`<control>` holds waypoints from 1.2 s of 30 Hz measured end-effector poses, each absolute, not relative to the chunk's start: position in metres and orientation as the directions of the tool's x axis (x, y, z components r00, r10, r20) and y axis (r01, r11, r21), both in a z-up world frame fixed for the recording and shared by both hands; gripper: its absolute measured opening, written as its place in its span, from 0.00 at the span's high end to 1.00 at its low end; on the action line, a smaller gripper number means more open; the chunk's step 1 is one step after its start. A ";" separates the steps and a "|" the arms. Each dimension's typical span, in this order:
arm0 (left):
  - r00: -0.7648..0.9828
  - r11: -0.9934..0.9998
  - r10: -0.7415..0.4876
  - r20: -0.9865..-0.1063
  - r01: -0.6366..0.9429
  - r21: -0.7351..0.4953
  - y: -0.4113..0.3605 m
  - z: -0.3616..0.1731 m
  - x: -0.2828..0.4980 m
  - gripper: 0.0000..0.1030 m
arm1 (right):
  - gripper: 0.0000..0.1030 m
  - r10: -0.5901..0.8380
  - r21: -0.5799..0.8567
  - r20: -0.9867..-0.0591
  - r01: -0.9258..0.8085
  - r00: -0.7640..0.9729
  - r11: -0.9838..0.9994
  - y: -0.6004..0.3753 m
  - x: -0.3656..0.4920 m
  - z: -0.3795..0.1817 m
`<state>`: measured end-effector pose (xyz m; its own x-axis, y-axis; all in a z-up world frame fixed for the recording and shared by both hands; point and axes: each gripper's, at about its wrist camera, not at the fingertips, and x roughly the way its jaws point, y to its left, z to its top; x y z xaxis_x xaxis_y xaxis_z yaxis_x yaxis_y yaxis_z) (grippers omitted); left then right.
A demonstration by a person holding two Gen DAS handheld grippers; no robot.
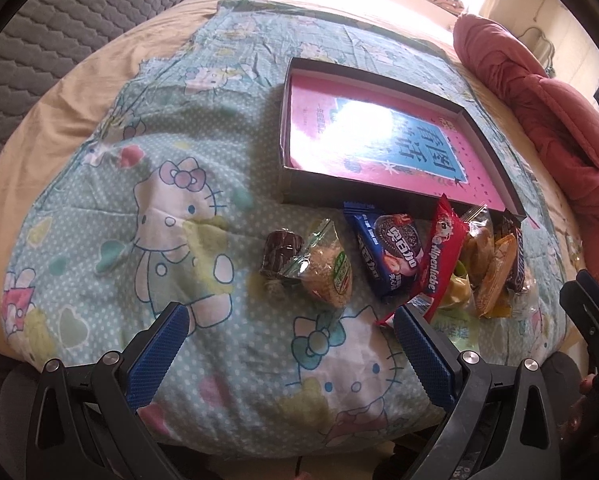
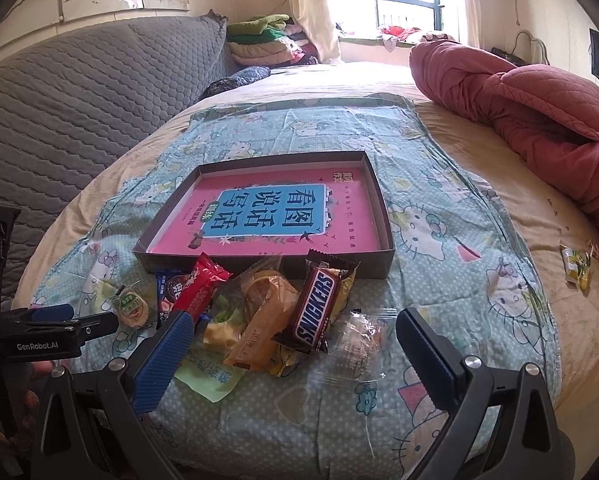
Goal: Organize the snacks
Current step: 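Lower both grippers onto the snacks, left toward the clear-wrapped cake, right toward the Snickers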
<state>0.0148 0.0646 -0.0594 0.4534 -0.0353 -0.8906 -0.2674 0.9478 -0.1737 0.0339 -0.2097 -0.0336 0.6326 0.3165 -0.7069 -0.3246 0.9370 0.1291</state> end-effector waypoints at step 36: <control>0.462 0.921 -0.149 -0.874 -0.258 -0.293 0.053 -0.078 0.035 0.41 | 0.59 0.281 0.144 -0.804 -0.287 0.524 0.947 -0.203 0.091 -0.085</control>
<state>0.0347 0.0533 -0.0782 0.4617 -0.1487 -0.8745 -0.2580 0.9207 -0.2928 0.0912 -0.2027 -0.0848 0.5242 0.2811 -0.8039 -0.2871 0.9470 0.1440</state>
